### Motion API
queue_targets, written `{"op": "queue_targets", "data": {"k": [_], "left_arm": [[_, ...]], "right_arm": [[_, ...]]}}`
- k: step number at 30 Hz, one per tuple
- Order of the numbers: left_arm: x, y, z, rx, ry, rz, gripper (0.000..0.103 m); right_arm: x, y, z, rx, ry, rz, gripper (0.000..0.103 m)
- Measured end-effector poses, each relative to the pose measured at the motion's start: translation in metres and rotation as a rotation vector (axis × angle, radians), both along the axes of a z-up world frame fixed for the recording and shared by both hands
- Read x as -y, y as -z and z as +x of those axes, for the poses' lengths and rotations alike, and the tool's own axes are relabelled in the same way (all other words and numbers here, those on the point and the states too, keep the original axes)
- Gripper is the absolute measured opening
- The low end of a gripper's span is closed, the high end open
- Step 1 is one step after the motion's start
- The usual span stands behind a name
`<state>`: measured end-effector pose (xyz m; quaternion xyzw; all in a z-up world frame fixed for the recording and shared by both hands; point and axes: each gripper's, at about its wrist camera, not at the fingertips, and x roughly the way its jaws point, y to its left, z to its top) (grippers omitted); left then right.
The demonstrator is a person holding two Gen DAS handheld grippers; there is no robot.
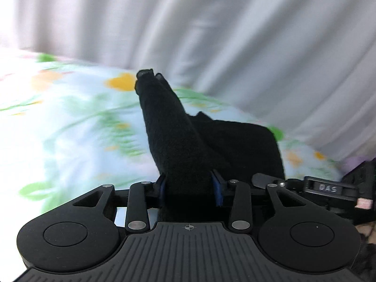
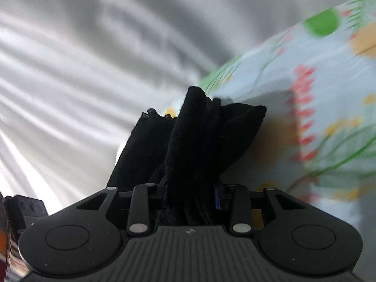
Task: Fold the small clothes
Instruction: 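Lower the folded sweater onto the sheet and open both grippers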
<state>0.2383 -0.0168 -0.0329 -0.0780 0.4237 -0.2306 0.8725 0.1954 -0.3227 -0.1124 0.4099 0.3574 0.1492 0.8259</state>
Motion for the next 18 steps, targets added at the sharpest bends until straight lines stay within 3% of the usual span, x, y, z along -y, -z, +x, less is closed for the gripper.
{"op": "queue_targets", "data": {"k": [2,4,5,7,10,13,18], "left_arm": [[-0.017,0.008,-0.006,-0.031,-0.053,0.093,0.053],[-0.034,0.015,-0.011,-0.047,-0.094,0.169,0.056],[-0.044,0.014,-0.015,-0.028,-0.106,0.162,0.059],[-0.058,0.009,-0.018,-0.011,-0.172,0.155,0.062],[-0.064,0.001,-0.015,0.037,-0.291,0.111,0.077],[-0.052,0.004,0.002,0.069,-0.386,0.125,0.081],[-0.014,0.038,0.029,0.083,-0.407,0.213,0.082]], "right_arm": [[-0.025,-0.002,0.003,-0.036,-0.043,-0.073,0.041],[-0.043,-0.013,0.000,-0.100,-0.005,-0.255,0.052],[-0.048,-0.021,-0.004,-0.104,0.038,-0.313,0.054],[-0.054,-0.043,-0.013,-0.027,0.100,-0.393,0.057],[-0.076,-0.067,-0.002,0.051,0.112,-0.405,0.060],[-0.111,-0.062,0.034,0.044,0.069,-0.429,0.061],[-0.133,-0.026,0.062,0.068,0.127,-0.597,0.061]]}}
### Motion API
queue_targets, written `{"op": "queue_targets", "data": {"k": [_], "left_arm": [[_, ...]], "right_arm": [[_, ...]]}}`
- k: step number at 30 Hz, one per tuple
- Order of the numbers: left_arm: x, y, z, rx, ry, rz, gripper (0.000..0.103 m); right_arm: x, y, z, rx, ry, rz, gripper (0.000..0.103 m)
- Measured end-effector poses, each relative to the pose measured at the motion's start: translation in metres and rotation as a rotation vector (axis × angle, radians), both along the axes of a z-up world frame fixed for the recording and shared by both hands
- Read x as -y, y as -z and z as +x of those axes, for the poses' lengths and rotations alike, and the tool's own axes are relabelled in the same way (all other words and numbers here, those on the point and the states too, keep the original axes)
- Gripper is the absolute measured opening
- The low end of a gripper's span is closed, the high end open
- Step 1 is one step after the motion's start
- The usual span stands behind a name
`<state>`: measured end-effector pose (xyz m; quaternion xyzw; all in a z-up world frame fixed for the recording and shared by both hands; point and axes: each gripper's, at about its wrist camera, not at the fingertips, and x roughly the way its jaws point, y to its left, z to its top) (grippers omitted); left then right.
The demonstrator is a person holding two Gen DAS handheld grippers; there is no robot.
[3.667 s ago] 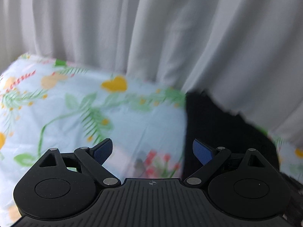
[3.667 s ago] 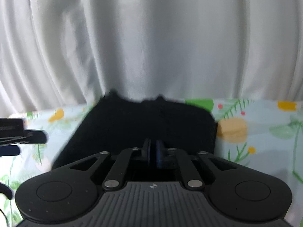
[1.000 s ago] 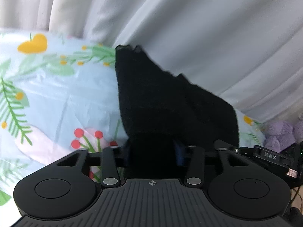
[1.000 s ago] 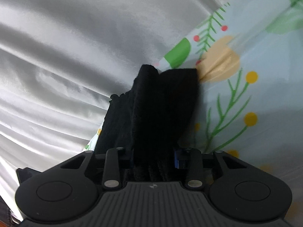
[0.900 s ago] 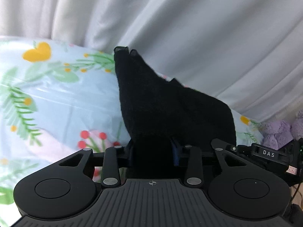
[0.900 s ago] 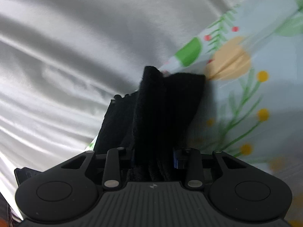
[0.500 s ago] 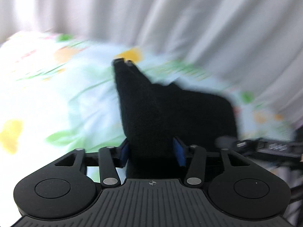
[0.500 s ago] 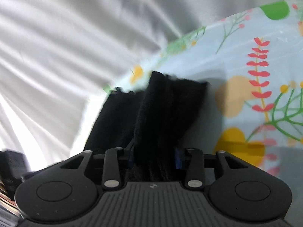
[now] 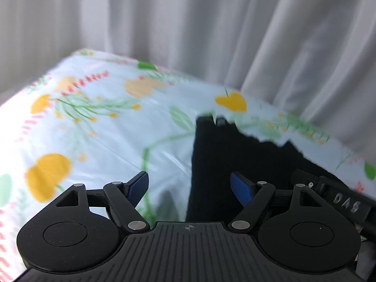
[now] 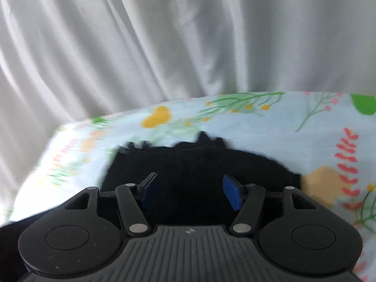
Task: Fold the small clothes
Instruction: 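Lower the folded sweater onto the sheet and open both grippers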
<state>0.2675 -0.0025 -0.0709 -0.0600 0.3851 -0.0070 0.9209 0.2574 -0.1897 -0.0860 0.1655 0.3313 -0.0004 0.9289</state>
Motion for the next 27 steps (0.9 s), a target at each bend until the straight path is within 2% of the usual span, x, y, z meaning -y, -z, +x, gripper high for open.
{"op": "queue_targets", "data": {"k": [1,3,5,7,10,14,17,20,23,27], "left_arm": [[0.002,0.006,-0.001,-0.001,0.005,-0.005,0.083],[0.009,0.015,-0.002,0.030,0.005,0.015,0.093],[0.012,0.022,-0.003,0.061,0.006,0.037,0.094],[0.009,0.028,-0.004,0.076,-0.006,0.025,0.095],[0.011,0.030,-0.002,0.084,-0.013,0.035,0.096],[0.018,0.030,-0.004,0.109,-0.002,0.096,0.096],[0.014,0.025,-0.009,0.085,0.005,0.071,0.095],[0.009,0.012,-0.027,0.086,0.040,0.083,0.095],[0.002,0.003,-0.053,0.057,0.073,0.046,0.096],[-0.003,0.008,-0.078,0.042,0.063,-0.009,0.096]], "right_arm": [[0.000,0.006,-0.004,0.025,0.012,-0.050,0.061],[0.002,0.016,-0.021,0.096,0.012,-0.136,0.061],[0.009,0.020,-0.030,0.113,0.042,-0.142,0.061],[0.016,0.021,-0.029,0.102,0.061,-0.102,0.061],[0.019,0.022,-0.028,0.093,0.056,-0.100,0.062],[0.016,0.022,-0.025,0.068,0.052,-0.119,0.064],[0.008,0.015,-0.023,0.006,0.031,-0.177,0.064],[-0.001,0.003,-0.045,0.007,-0.023,-0.262,0.064],[0.006,-0.003,-0.079,0.003,-0.050,-0.248,0.065],[0.009,0.007,-0.103,-0.058,-0.051,-0.288,0.076]]}}
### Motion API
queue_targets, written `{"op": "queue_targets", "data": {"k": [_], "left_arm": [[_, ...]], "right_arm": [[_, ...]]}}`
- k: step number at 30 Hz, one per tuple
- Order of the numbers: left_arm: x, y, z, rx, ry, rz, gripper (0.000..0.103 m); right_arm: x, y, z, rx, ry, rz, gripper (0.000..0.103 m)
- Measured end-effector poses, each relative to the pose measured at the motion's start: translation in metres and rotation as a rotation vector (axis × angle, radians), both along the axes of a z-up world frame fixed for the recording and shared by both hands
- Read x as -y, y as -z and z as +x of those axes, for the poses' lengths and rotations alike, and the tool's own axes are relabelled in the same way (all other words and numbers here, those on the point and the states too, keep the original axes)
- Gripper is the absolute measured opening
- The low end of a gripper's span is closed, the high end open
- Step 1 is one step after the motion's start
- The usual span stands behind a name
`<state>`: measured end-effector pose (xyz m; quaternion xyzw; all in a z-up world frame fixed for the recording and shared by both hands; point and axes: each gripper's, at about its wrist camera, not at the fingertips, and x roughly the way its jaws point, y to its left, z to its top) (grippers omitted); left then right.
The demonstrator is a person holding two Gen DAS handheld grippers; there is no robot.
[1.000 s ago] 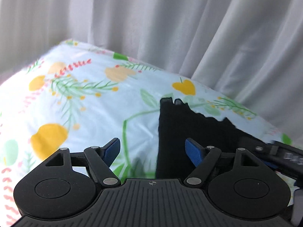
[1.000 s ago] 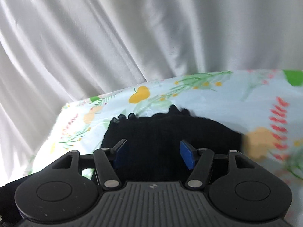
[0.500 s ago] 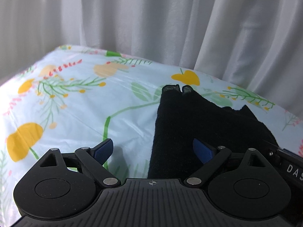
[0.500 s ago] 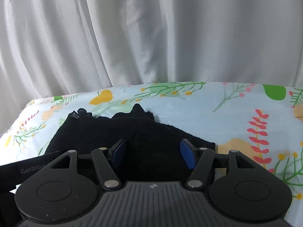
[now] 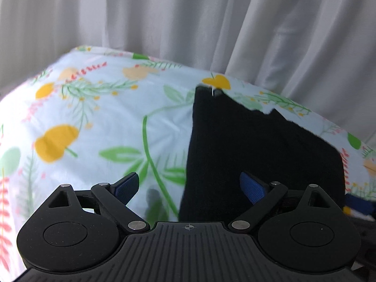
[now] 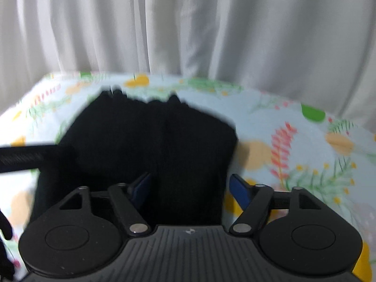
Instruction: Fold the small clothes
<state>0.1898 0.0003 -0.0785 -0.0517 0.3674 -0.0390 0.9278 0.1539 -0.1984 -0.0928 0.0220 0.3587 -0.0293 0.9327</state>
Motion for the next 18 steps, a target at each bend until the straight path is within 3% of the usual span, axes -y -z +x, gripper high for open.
{"op": "queue_targets", "data": {"k": [2,6,12,18], "left_arm": [[0.005,0.001,-0.003,0.011,0.012,0.036,0.097],[0.014,-0.011,-0.011,0.016,0.074,0.134,0.097],[0.004,-0.013,-0.064,-0.113,0.145,0.202,0.097],[-0.011,-0.007,-0.122,-0.193,0.166,0.348,0.098]], "right_arm": [[0.004,0.004,-0.001,-0.008,0.007,0.012,0.083],[0.004,-0.004,-0.002,-0.058,0.031,0.022,0.084],[-0.015,-0.015,-0.045,-0.195,0.033,0.000,0.086],[-0.032,-0.009,-0.108,-0.338,0.040,0.011,0.098]]}}
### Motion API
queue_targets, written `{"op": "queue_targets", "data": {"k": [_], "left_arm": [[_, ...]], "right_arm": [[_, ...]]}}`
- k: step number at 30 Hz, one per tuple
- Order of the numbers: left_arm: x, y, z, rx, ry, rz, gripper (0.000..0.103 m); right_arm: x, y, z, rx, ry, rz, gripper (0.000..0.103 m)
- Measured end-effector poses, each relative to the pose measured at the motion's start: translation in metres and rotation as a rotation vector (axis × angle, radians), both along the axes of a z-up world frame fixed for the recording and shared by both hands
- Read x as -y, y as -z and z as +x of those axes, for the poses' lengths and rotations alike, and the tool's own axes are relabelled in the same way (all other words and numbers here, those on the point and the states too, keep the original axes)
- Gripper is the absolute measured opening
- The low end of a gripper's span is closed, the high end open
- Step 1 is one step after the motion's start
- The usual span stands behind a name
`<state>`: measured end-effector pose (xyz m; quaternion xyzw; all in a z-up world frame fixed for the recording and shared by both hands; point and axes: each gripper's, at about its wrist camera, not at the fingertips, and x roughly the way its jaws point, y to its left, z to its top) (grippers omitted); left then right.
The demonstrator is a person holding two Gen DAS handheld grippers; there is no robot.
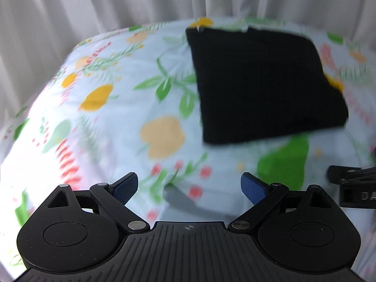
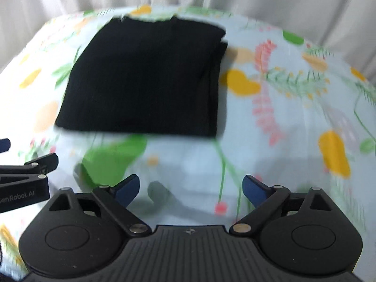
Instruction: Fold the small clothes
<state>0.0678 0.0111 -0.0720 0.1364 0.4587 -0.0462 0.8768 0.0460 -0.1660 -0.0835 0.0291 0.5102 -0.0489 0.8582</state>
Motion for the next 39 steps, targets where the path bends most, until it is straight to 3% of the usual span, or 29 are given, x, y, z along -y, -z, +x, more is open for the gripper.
{"op": "queue_targets", "data": {"k": [3,6,10,23,39], "left_arm": [[-0.007,-0.003,-0.012,-0.031,-0.007,0.036,0.098],[-0.016,-0.012,-0.016,-0.059,-0.023,0.012,0.098],[-0.024,-0.026,-0.020,-0.073,-0.036,-0.045,0.099],[-0.016,-0.046,-0.036,-0.028,0.002,-0.031,0.100],[-0.014,-0.051,-0.041,-0.031,-0.007,-0.046,0.100]], "right_arm": [[-0.009,-0.006,-0.014,-0.046,0.010,0.022,0.099],[-0.015,-0.017,-0.020,-0.037,0.010,0.058,0.099],[-0.031,-0.033,-0.025,-0.022,0.020,-0.018,0.099],[-0.034,-0.063,-0.041,0.038,0.058,-0.048,0.099],[-0.036,-0.068,-0.045,0.049,0.074,-0.046,0.099]]}}
